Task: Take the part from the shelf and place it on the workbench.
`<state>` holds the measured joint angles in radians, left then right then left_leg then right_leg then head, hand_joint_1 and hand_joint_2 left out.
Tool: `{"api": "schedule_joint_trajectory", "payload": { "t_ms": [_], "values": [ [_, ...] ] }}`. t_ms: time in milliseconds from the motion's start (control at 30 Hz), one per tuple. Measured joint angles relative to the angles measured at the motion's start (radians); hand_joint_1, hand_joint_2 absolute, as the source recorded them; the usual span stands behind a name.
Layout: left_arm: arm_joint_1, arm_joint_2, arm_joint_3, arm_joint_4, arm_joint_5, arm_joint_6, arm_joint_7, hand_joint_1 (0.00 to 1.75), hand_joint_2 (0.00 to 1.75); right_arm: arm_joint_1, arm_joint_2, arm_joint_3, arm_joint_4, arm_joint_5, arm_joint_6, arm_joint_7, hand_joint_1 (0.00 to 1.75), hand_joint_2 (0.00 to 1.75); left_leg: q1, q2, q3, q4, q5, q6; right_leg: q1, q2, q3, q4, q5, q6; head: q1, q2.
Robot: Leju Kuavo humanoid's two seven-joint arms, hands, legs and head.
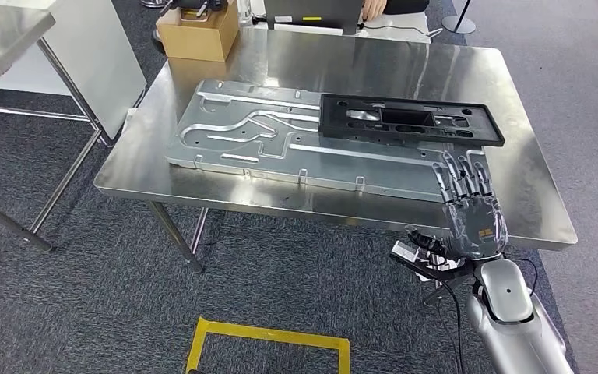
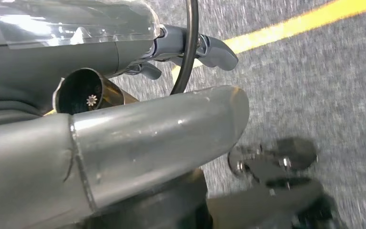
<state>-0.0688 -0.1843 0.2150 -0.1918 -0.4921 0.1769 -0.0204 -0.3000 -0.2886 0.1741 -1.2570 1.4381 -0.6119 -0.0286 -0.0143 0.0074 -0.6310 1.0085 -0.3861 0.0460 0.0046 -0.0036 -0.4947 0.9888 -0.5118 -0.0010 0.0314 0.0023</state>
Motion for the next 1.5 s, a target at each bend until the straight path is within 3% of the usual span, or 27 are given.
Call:
{"api": "schedule_joint_trajectory", "payload": {
  "t_ms": [67, 100, 200, 233, 300, 367, 433, 500, 567, 633, 667, 733, 767, 800, 833, 900, 1000, 1033, 1100, 1167, 1233, 1267, 1300, 1367, 1400, 1433, 1500],
  "values": [
    [0.000, 0.000, 0.001, 0.000, 0.000, -0.001, 0.000, 0.00, 0.00, 0.000, 0.003, 0.000, 0.000, 0.000, 0.005, 0.000, 0.00, 0.00, 0.001, -0.002, -0.009, 0.005, -0.007, -0.012, -0.006, -0.003, -0.011, -0.009, 0.020, -0.008, 0.001, 0.000],
    [0.000, 0.000, 0.001, 0.000, 0.000, -0.001, 0.000, 0.00, 0.00, 0.000, 0.005, 0.001, 0.001, 0.000, 0.007, -0.001, 0.00, 0.00, 0.001, -0.004, -0.019, 0.025, -0.034, -0.018, -0.011, -0.006, -0.020, -0.013, 0.032, -0.014, 0.000, 0.000],
    [0.002, 0.000, 0.002, 0.000, 0.001, -0.001, 0.000, 0.00, 0.00, 0.006, 0.015, 0.001, 0.001, -0.009, 0.019, -0.003, 0.00, 0.00, 0.011, -0.006, -0.065, 0.187, -0.173, -0.036, -0.016, -0.009, -0.061, -0.013, 0.067, -0.020, -0.001, 0.000],
    [0.002, 0.000, 0.002, 0.000, 0.001, -0.001, 0.000, 0.00, 0.00, 0.011, 0.020, 0.001, 0.003, -0.020, 0.032, -0.006, 0.00, 0.00, 0.016, -0.006, -0.074, 0.246, -0.196, -0.041, -0.017, -0.009, -0.078, -0.010, 0.078, -0.019, -0.001, 0.000],
    [0.002, 0.000, 0.003, 0.000, 0.000, -0.001, 0.000, 0.00, 0.00, 0.020, 0.029, 0.001, 0.008, -0.051, 0.068, -0.014, 0.00, 0.00, 0.023, -0.006, -0.069, 0.301, -0.182, -0.049, -0.020, -0.011, -0.107, -0.003, 0.096, -0.014, -0.001, 0.000],
    [0.002, 0.000, 0.005, 0.000, 0.000, 0.000, 0.000, 0.00, 0.00, 0.034, 0.045, -0.003, 0.033, -0.114, 0.128, -0.019, 0.00, 0.00, 0.029, -0.006, -0.015, 0.252, -0.125, -0.057, -0.025, -0.011, -0.135, 0.007, 0.109, -0.006, -0.001, 0.000],
    [0.001, 0.000, 0.008, 0.000, -0.002, 0.002, 0.000, 0.00, 0.00, 0.055, 0.086, -0.035, 0.125, -0.265, 0.224, -0.040, 0.00, 0.00, 0.034, -0.011, 0.086, 0.116, -0.116, -0.065, -0.029, -0.011, -0.160, 0.021, 0.122, 0.008, -0.001, 0.000],
    [0.000, 0.000, 0.011, 0.000, -0.008, 0.003, 0.003, 0.00, 0.00, 0.082, 0.139, -0.096, 0.293, -0.441, 0.289, -0.080, 0.00, 0.00, 0.031, -0.021, 0.152, 0.013, -0.147, -0.057, -0.025, -0.013, -0.169, 0.027, 0.137, 0.022, 0.000, 0.000],
    [0.003, 0.000, 0.015, 0.000, -0.018, 0.003, 0.013, 0.00, 0.00, 0.118, 0.186, -0.172, 0.495, -0.555, 0.314, -0.073, 0.00, 0.00, 0.027, -0.025, 0.152, -0.006, -0.146, -0.032, -0.025, -0.017, -0.169, 0.021, 0.153, 0.037, 0.001, 0.000],
    [0.006, 0.001, 0.018, 0.000, -0.027, 0.003, 0.020, 0.00, 0.00, 0.166, 0.217, -0.252, 0.664, -0.633, 0.358, -0.003, 0.00, 0.00, 0.028, -0.023, 0.135, -0.010, -0.124, -0.007, -0.030, -0.013, -0.179, 0.038, 0.118, 0.046, 0.002, 0.000],
    [0.009, 0.001, 0.020, 0.000, -0.030, 0.004, 0.020, 0.00, 0.00, 0.192, 0.228, -0.290, 0.725, -0.667, 0.389, 0.047, 0.00, 0.00, 0.029, -0.022, 0.123, -0.012, -0.111, 0.003, -0.031, -0.009, -0.190, 0.072, 0.069, 0.048, 0.002, 0.000],
    [0.013, 0.003, 0.026, 0.000, -0.034, 0.006, 0.016, 0.00, 0.00, 0.233, 0.251, -0.369, 0.826, -0.728, 0.440, 0.165, 0.00, 0.00, 0.024, -0.019, 0.094, -0.010, -0.088, 0.014, -0.029, -0.003, -0.216, 0.188, -0.048, 0.050, 0.004, 0.000],
    [0.015, 0.003, 0.029, 0.000, -0.035, 0.009, 0.014, 0.00, 0.00, 0.248, 0.263, -0.407, 0.866, -0.752, 0.453, 0.214, 0.00, 0.00, 0.021, -0.016, 0.077, -0.008, -0.076, 0.015, -0.028, -0.002, -0.224, 0.250, -0.080, 0.051, 0.004, 0.000],
    [0.016, 0.003, 0.032, 0.000, -0.038, 0.010, 0.012, 0.00, 0.00, 0.258, 0.273, -0.443, 0.898, -0.770, 0.458, 0.244, 0.00, 0.00, 0.018, -0.011, 0.059, -0.005, -0.066, 0.015, -0.027, 0.000, -0.222, 0.295, -0.084, 0.050, 0.004, 0.000],
    [0.017, 0.004, 0.035, 0.000, -0.040, 0.012, 0.011, 0.00, 0.00, 0.265, 0.283, -0.475, 0.923, -0.781, 0.459, 0.259, 0.00, 0.00, 0.014, -0.006, 0.040, 0.000, -0.056, 0.014, -0.027, 0.000, -0.206, 0.312, -0.065, 0.048, 0.004, 0.000],
    [0.014, 0.005, 0.039, 0.000, -0.046, 0.013, 0.011, 0.00, 0.00, 0.268, 0.298, -0.530, 0.957, -0.791, 0.457, 0.262, 0.00, 0.00, 0.010, 0.002, 0.007, 0.009, -0.036, 0.011, -0.025, 0.000, -0.121, 0.245, -0.017, 0.037, 0.004, 0.000],
    [0.007, 0.005, 0.042, 0.000, -0.055, 0.012, 0.011, 0.00, 0.00, 0.262, 0.310, -0.577, 0.983, -0.789, 0.455, 0.240, 0.00, 0.00, 0.006, 0.007, -0.013, 0.015, -0.009, 0.001, -0.013, 0.001, 0.059, 0.027, -0.047, 0.017, 0.004, 0.000],
    [0.006, 0.005, 0.042, 0.000, -0.060, 0.011, 0.011, 0.00, 0.00, 0.259, 0.313, -0.586, 0.990, -0.783, 0.452, 0.219, 0.00, 0.00, 0.006, 0.009, -0.015, 0.013, 0.002, -0.005, -0.009, 0.001, 0.084, -0.012, -0.057, 0.014, 0.005, 0.000],
    [0.005, 0.006, 0.043, 0.000, -0.068, 0.007, 0.010, 0.00, 0.00, 0.254, 0.321, -0.597, 1.007, -0.762, 0.442, 0.159, 0.00, 0.00, 0.009, 0.009, -0.021, 0.009, 0.016, -0.018, -0.010, -0.001, 0.071, -0.026, -0.042, 0.005, 0.005, 0.000],
    [0.005, 0.008, 0.047, 0.000, -0.074, 0.004, 0.011, 0.00, 0.00, 0.250, 0.328, -0.600, 1.017, -0.741, 0.430, 0.106, 0.00, 0.00, 0.012, 0.004, -0.038, 0.045, -0.046, -0.029, -0.014, -0.007, 0.045, -0.029, -0.015, -0.009, 0.005, 0.000],
    [0.006, 0.009, 0.049, 0.000, -0.077, 0.001, 0.012, 0.00, 0.00, 0.248, 0.333, -0.600, 1.023, -0.728, 0.423, 0.080, 0.00, 0.00, 0.015, 0.001, -0.061, 0.150, -0.162, -0.038, -0.015, -0.010, 0.008, -0.024, 0.012, -0.018, 0.003, 0.000],
    [0.007, 0.009, 0.049, 0.000, -0.079, 0.000, 0.012, 0.00, 0.00, 0.248, 0.335, -0.600, 1.026, -0.725, 0.421, 0.077, 0.00, 0.00, 0.017, 0.001, -0.068, 0.211, -0.199, -0.042, -0.014, -0.010, -0.011, -0.020, 0.025, -0.018, 0.002, 0.000],
    [0.007, 0.009, 0.050, 0.000, -0.080, 0.000, 0.011, 0.00, 0.00, 0.247, 0.336, -0.601, 1.029, -0.722, 0.421, 0.081, 0.00, 0.00, 0.018, 0.001, -0.068, 0.265, -0.207, -0.045, -0.014, -0.011, -0.034, -0.013, 0.038, -0.017, 0.002, 0.000],
    [0.006, 0.009, 0.050, 0.000, -0.083, 0.000, 0.008, 0.00, 0.00, 0.246, 0.339, -0.604, 1.034, -0.721, 0.423, 0.098, 0.00, 0.00, 0.020, 0.001, -0.030, 0.292, -0.154, -0.047, -0.015, -0.014, -0.079, 0.005, 0.060, -0.013, 0.002, 0.000],
    [0.006, 0.009, 0.051, 0.000, -0.084, 0.001, 0.005, 0.00, 0.00, 0.246, 0.341, -0.607, 1.036, -0.721, 0.424, 0.107, 0.00, 0.00, 0.021, 0.001, 0.014, 0.258, -0.125, -0.047, -0.015, -0.015, -0.103, 0.017, 0.069, -0.010, 0.002, 0.000],
    [0.005, 0.010, 0.051, 0.000, -0.086, 0.001, 0.004, 0.00, 0.00, 0.246, 0.342, -0.610, 1.038, -0.721, 0.426, 0.114, 0.00, 0.00, 0.021, 0.000, 0.073, 0.192, -0.123, -0.045, -0.015, -0.014, -0.122, 0.029, 0.076, -0.005, 0.002, 0.000],
    [0.002, 0.010, 0.051, 0.000, -0.089, 0.003, 0.003, 0.00, 0.00, 0.245, 0.345, -0.614, 1.040, -0.721, 0.428, 0.126, 0.00, 0.00, 0.018, -0.001, 0.180, 0.043, -0.169, -0.035, -0.013, -0.013, -0.145, 0.047, 0.088, 0.005, 0.002, 0.000]
  ]
}}
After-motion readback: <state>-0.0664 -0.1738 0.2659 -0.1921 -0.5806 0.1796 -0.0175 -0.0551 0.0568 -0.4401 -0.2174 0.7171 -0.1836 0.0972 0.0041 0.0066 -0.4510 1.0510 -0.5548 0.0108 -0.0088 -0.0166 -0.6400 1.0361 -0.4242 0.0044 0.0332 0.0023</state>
